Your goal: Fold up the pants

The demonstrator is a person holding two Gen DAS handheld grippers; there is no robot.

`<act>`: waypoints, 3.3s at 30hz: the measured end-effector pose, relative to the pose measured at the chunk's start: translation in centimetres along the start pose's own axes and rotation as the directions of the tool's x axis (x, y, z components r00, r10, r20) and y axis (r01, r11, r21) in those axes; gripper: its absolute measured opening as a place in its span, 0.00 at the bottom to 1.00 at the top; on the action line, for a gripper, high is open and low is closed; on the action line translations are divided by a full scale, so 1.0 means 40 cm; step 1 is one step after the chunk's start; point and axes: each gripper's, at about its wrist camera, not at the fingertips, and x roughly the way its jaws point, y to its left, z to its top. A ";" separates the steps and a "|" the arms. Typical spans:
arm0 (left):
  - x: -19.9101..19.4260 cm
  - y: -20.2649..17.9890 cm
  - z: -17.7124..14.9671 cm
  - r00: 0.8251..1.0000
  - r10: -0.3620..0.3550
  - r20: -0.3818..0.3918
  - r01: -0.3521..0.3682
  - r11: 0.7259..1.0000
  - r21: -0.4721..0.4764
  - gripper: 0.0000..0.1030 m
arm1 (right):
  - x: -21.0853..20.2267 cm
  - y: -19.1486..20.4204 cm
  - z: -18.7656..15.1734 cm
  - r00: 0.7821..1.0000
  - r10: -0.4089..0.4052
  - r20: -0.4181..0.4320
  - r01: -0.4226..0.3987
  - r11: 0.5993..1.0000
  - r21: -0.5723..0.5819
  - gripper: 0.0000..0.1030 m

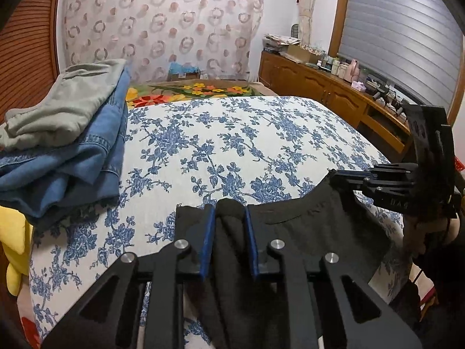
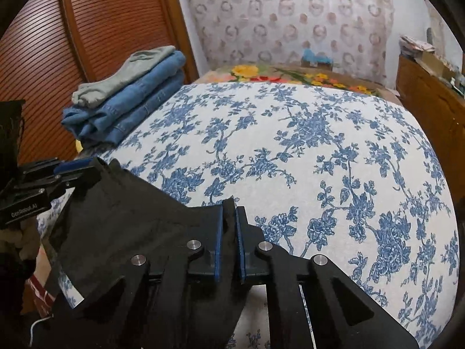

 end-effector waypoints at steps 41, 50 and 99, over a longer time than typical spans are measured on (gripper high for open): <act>-0.014 0.027 -0.103 0.995 0.046 -0.089 -0.048 0.999 -0.020 0.45 | -0.108 0.038 -0.121 1.000 -0.013 -0.029 0.013 1.000 0.010 0.40; 0.016 0.036 -0.081 0.995 0.031 -0.094 -0.034 0.999 -0.032 0.45 | -0.064 0.008 -0.098 0.999 -0.034 -0.038 0.035 0.998 0.047 0.48; 0.081 0.070 -0.044 0.989 0.016 -0.145 -0.024 0.998 -0.053 0.56 | -0.003 0.035 -0.091 0.996 -0.090 0.000 0.090 0.996 -0.022 0.51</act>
